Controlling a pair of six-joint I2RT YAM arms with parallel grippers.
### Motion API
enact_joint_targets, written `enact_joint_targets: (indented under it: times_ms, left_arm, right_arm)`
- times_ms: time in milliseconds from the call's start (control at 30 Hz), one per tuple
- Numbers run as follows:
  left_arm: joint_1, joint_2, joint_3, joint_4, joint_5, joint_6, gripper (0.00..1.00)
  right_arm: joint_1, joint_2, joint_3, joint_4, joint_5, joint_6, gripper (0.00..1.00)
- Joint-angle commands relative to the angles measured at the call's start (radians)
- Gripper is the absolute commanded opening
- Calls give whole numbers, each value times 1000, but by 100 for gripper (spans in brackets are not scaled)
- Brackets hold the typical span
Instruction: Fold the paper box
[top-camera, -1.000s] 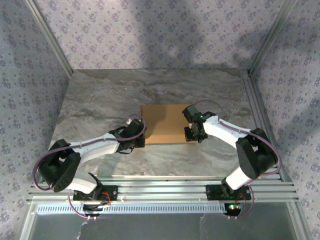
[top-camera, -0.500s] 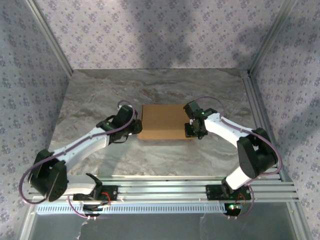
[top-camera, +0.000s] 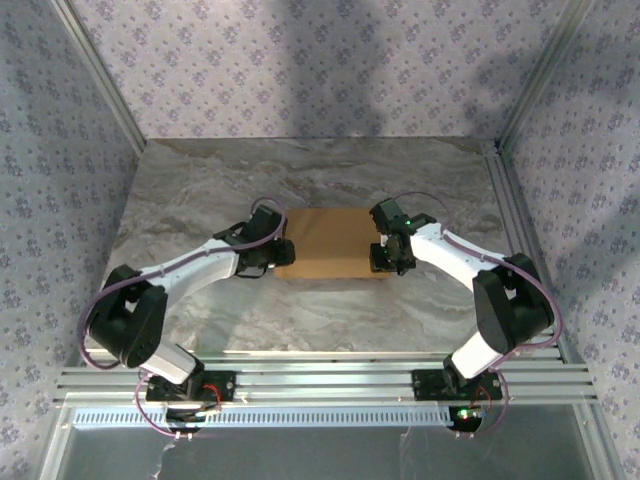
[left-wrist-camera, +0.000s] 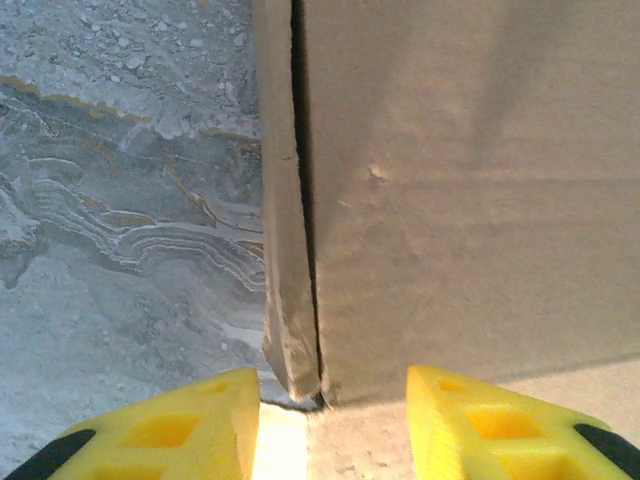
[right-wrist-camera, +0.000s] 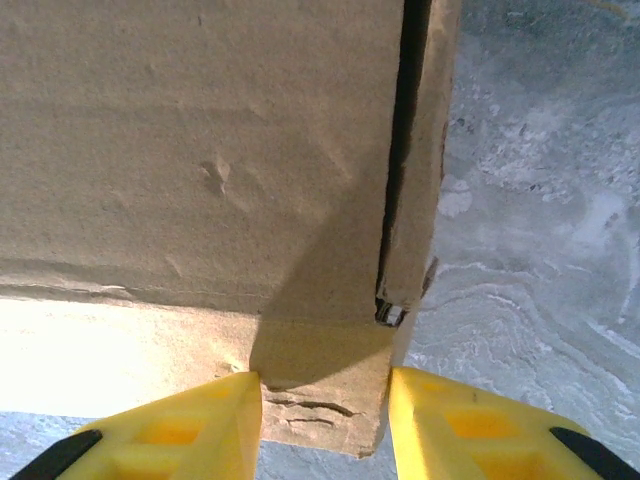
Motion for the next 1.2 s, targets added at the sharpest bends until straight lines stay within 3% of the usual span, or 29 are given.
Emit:
enact_joint_targets:
  times_ms: [0, 767, 1167]
  left_arm:
    - [-8, -84, -56, 17, 12, -27, 43]
    - [-13, 21, -105, 193, 72, -27, 40]
    - [-13, 53, -115, 222, 67, -27, 32]
  right_arm:
    - [-6, 3, 22, -15, -32, -13, 39]
    - [-40, 13, 29, 6, -127, -21, 39]
    - [-50, 22, 32, 12, -156, -30, 39]
